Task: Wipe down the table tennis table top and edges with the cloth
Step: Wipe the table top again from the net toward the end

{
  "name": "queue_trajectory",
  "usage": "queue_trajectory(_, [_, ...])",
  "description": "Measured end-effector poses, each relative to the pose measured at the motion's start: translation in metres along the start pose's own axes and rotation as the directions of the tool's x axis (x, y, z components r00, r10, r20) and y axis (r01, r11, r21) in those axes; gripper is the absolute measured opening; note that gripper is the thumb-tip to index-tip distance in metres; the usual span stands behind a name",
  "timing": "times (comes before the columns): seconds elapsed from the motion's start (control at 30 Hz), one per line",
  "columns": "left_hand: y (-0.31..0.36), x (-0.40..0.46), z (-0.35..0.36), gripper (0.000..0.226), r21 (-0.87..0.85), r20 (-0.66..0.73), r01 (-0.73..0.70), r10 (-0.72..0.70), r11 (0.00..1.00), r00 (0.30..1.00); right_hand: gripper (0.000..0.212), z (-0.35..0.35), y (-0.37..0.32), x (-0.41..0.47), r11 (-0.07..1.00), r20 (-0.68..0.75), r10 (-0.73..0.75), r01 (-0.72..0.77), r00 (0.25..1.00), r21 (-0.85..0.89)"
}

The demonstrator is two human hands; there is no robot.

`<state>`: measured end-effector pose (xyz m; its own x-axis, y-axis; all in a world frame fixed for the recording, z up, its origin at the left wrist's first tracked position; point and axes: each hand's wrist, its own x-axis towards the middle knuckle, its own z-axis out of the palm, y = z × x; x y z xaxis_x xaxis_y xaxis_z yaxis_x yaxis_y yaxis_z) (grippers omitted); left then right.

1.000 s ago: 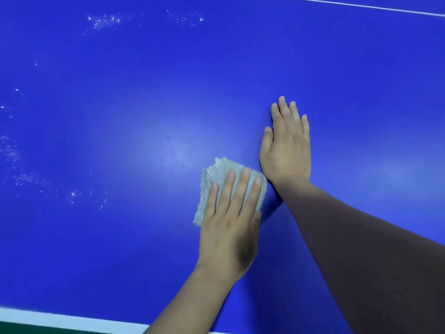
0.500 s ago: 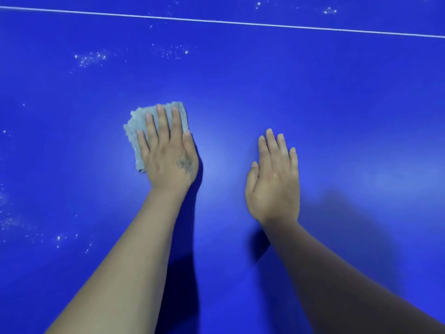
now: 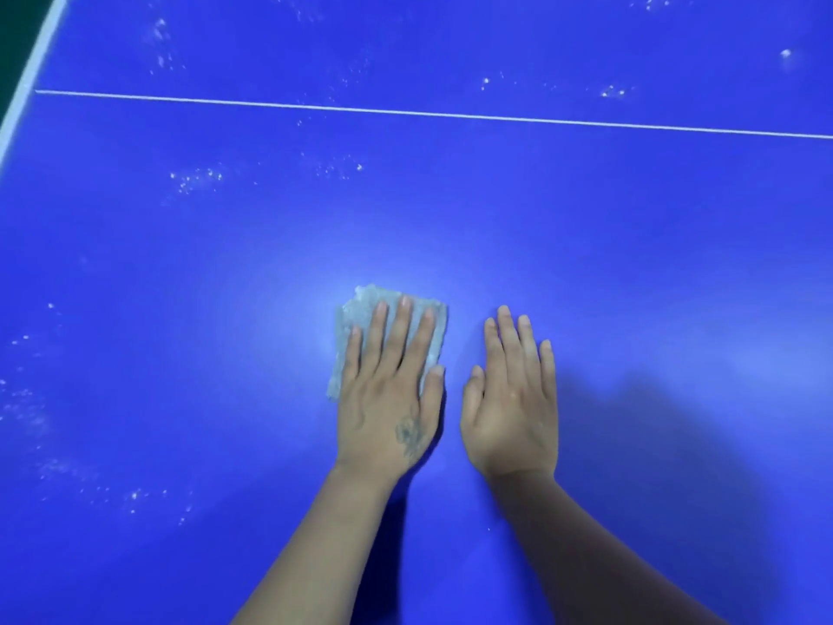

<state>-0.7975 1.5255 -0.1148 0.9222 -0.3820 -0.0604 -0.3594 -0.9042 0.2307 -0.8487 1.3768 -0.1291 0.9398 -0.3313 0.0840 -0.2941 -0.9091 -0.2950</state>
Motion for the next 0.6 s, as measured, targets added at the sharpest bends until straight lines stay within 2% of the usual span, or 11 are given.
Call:
queue_trajectory(0.17, [-0.046, -0.011, -0.014, 0.066, -0.039, 0.038, 0.23, -0.229, 0.972, 0.973, 0.059, 0.001, 0.001, 0.0, 1.0, -0.002, 0.0, 0.0, 1.0, -0.006])
queue_trajectory(0.33, [-0.07, 0.065, -0.024, 0.064, -0.18, 0.038, 0.364, -0.364, 0.914, 0.931, 0.056, 0.005, -0.001, -0.002, 1.0, -0.063, 0.012, -0.012, 0.998, 0.012])
queue_trajectory(0.4, [-0.065, 0.092, -0.021, 0.068, -0.158, 0.024, 0.339, -0.339, 0.927, 0.94, 0.047, 0.005, -0.004, 0.011, 0.999, -0.118, 0.038, -0.036, 0.992, 0.017])
queue_trajectory(0.47, [-0.056, 0.106, -0.017, 0.074, -0.109, 0.021, 0.254, -0.254, 0.961, 0.967, 0.041, 0.004, -0.012, 0.036, 0.999, -0.145, 0.034, -0.03, 0.989, 0.028])
queue_trajectory(0.6, [-0.049, 0.09, -0.015, 0.071, -0.061, 0.025, -0.003, 0.005, 0.998, 1.0, 0.055, 0.012, -0.03, 0.081, 0.998, -0.193, 0.069, -0.065, 0.979, 0.028])
